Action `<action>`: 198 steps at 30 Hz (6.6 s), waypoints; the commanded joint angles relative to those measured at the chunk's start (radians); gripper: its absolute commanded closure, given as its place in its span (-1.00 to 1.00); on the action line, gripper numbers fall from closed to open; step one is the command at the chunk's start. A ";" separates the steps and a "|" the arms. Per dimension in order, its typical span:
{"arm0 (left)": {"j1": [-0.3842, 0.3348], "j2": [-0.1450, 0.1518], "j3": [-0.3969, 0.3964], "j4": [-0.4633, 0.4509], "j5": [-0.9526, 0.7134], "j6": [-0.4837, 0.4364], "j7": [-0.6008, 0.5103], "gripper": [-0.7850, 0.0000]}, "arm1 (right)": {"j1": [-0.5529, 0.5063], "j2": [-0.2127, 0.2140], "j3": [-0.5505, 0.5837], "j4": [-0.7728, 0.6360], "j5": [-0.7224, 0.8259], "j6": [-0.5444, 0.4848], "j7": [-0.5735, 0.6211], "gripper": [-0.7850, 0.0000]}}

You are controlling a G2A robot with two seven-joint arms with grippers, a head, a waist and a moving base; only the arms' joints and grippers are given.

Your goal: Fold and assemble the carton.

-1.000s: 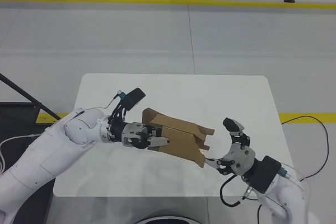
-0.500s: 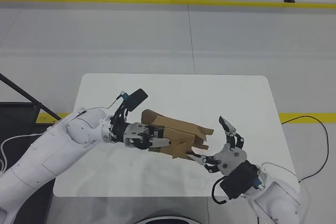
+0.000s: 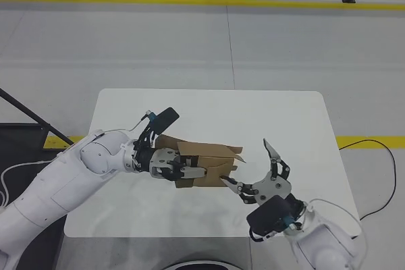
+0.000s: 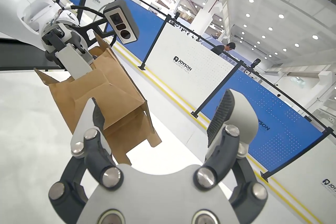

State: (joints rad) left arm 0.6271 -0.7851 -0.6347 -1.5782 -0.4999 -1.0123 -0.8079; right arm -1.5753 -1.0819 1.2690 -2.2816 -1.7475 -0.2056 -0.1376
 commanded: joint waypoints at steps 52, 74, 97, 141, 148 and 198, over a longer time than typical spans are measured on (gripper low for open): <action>0.050 0.001 -0.080 -0.016 -0.109 0.000 0.000 1.00 | -0.068 0.016 0.186 0.123 0.231 -0.276 -0.273 -1.00; 0.039 0.002 -0.063 -0.016 -0.105 0.000 0.000 1.00 | -0.024 0.010 0.172 0.157 0.287 -0.240 -0.256 -1.00; 0.039 0.002 -0.063 -0.016 -0.105 0.000 0.000 0.23 | -0.024 0.010 0.172 0.157 0.287 -0.240 -0.256 -1.00; 0.130 -0.039 -0.169 -0.064 -0.047 0.055 -0.054 1.00 | 0.022 -0.004 0.117 0.145 0.244 -0.182 -0.195 -1.00; 0.133 -0.048 -0.175 -0.062 -0.046 0.068 -0.068 1.00 | 0.044 -0.007 0.088 0.139 0.199 -0.182 -0.180 -1.00; 0.126 -0.061 -0.167 -0.066 -0.121 0.107 -0.107 1.00 | -0.015 0.006 0.198 0.117 0.235 -0.288 -0.302 -1.00</action>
State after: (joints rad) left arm 0.7614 -0.8472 -0.8109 -1.6493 -0.6022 -0.9102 -0.9103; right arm -1.5915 -1.0762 1.4642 -2.1633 -1.5230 -0.4782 -0.4383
